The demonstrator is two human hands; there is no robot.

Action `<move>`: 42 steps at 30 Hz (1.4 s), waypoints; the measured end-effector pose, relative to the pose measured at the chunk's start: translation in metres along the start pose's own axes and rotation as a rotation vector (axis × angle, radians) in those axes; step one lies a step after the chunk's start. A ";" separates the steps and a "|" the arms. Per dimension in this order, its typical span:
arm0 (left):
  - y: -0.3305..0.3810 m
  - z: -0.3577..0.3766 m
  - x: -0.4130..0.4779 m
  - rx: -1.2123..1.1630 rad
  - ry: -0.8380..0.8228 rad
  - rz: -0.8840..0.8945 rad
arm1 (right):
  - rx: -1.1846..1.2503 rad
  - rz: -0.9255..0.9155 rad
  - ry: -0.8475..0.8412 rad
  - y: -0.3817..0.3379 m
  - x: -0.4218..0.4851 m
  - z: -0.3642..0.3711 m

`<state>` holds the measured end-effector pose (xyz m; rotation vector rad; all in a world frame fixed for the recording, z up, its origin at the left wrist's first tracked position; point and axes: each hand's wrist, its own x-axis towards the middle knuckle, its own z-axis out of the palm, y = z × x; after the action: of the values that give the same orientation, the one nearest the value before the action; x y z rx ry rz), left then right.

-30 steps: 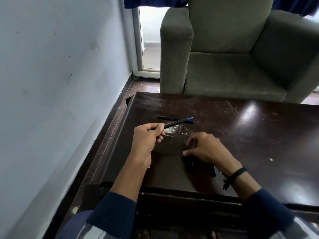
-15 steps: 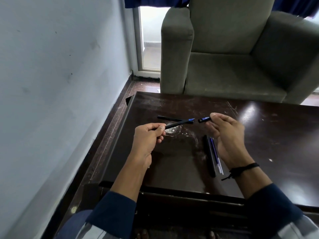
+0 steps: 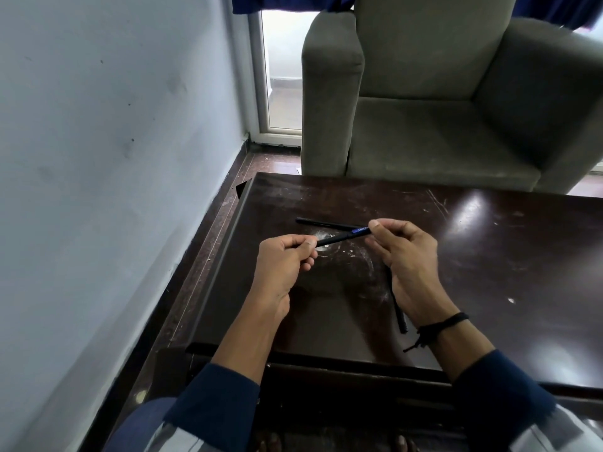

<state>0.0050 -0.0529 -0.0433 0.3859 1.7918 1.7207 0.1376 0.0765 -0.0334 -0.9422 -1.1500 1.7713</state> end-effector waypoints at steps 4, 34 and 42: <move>-0.003 0.005 -0.001 -0.002 0.036 0.024 | -0.002 -0.026 0.024 0.006 0.001 0.001; 0.016 -0.036 0.016 -0.304 0.155 -0.022 | -0.891 -0.219 -0.073 0.013 0.062 -0.002; 0.016 -0.032 0.014 -0.311 0.122 -0.031 | -1.040 -0.203 -0.047 0.027 0.073 -0.001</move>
<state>-0.0281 -0.0681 -0.0322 0.1230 1.5661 1.9977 0.1031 0.1351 -0.0706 -1.2763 -2.1725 0.9636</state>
